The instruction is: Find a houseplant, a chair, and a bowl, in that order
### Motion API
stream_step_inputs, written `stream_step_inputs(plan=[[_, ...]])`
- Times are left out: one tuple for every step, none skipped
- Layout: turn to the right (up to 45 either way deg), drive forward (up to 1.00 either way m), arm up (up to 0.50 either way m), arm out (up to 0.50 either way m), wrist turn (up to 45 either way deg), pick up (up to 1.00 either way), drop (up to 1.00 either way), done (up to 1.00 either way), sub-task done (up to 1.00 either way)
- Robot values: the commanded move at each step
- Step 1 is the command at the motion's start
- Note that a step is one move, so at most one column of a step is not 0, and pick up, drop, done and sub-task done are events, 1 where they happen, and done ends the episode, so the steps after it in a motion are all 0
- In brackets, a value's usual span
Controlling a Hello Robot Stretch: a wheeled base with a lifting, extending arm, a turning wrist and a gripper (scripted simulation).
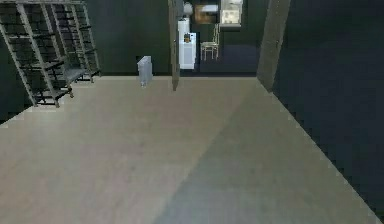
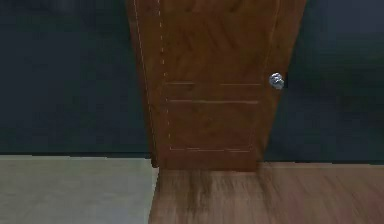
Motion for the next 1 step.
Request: stream_step_inputs(plan=[[-6.0, 0.0, 0.0, 0.0, 0.0, 0.0, 0.0, 0.0, 0.0]])
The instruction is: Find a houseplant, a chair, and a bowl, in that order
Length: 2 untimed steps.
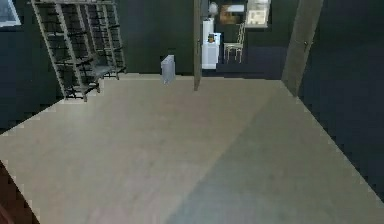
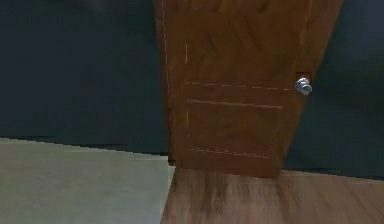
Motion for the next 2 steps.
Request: stream_step_inputs(plan=[[0.0, 0.5, 0.0, 0.0, 0.0, 0.0, 0.0, 0.0, 0.0], [-45.0, 0.0, 0.0, 0.0, 0.0, 0.0, 0.0, 0.0, 0.0]])
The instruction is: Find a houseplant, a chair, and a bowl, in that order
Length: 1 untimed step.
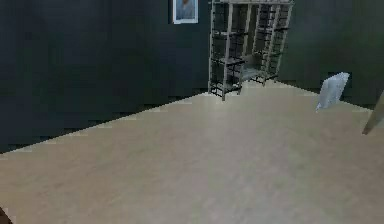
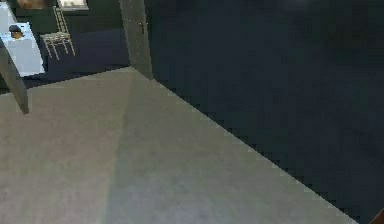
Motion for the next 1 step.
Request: stream_step_inputs(plan=[[-15.0, 0.0, 0.0, 0.0, 0.0, 0.0, 0.0, 0.0, 0.0]])
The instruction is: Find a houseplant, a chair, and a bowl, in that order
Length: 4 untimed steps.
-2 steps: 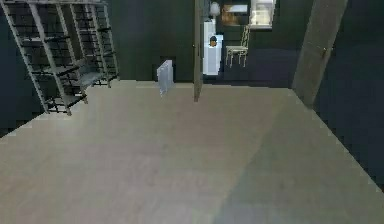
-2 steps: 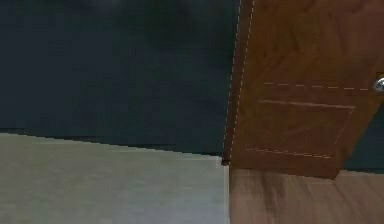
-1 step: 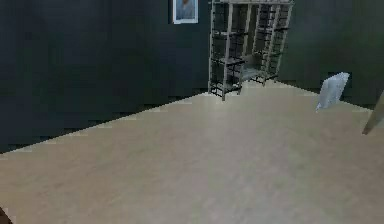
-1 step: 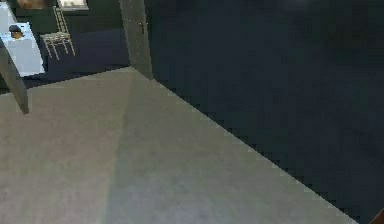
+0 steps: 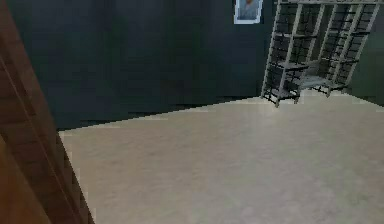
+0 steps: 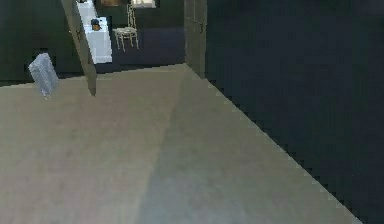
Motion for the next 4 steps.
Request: stream_step_inputs(plan=[[0.0, 0.75, 0.0, 0.0, 0.0, 0.0, 0.0, 0.0, 0.0], [-18.0, 0.0, 0.0, 0.0, 0.0, 0.0, 0.0, 0.0, 0.0], [0.0, 0.05, 0.0, 0.0, 0.0, 0.0, 0.0, 0.0, 0.0], [-18.0, 0.0, 0.0, 0.0, 0.0, 0.0, 0.0, 0.0, 0.0]])
